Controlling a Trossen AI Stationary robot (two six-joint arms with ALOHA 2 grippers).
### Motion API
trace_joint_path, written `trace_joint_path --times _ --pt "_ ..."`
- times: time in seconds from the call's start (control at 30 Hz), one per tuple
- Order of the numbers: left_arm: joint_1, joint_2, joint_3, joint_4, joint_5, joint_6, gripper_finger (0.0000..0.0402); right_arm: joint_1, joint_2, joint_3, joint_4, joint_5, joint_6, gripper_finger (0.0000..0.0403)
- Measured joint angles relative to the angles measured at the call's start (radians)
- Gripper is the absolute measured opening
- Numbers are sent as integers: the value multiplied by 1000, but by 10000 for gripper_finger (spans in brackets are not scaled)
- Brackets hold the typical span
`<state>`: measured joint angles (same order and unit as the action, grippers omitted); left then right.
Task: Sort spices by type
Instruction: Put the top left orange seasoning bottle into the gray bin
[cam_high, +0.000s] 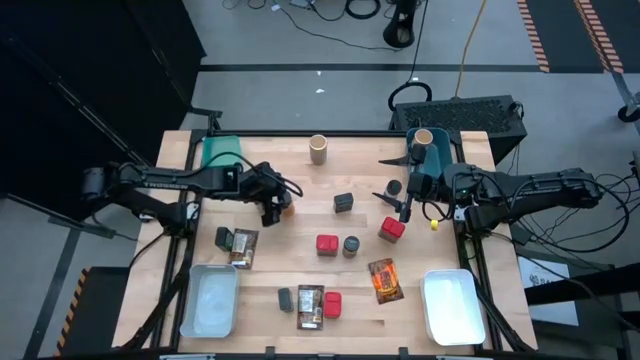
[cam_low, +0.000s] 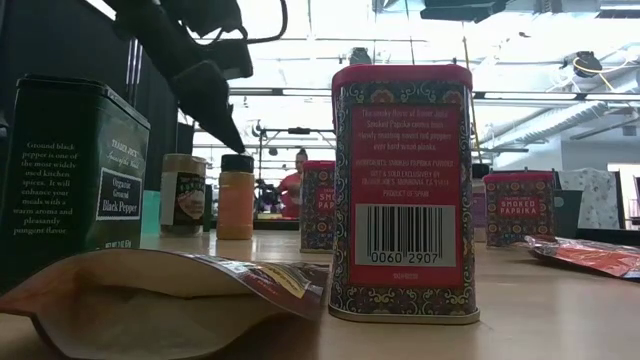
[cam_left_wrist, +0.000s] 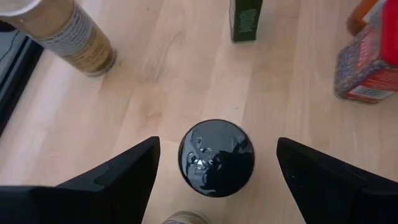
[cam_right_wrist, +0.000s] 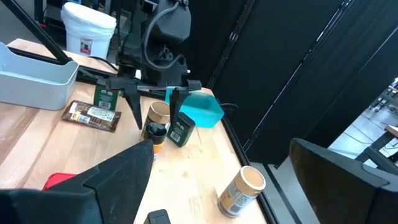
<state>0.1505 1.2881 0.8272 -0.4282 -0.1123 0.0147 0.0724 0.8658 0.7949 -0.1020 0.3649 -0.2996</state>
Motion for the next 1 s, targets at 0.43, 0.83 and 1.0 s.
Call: trace_joint_path --times 0.43,0.83,1.0 --pt "3 51 0 27 -25 27 325 0 0 0 0 0 0 361" --pt "3 51 0 24 -19 18 325 0 0 0 0 0 0 361" --pt "3 51 0 30 -19 18 325 0 0 0 0 0 0 361"
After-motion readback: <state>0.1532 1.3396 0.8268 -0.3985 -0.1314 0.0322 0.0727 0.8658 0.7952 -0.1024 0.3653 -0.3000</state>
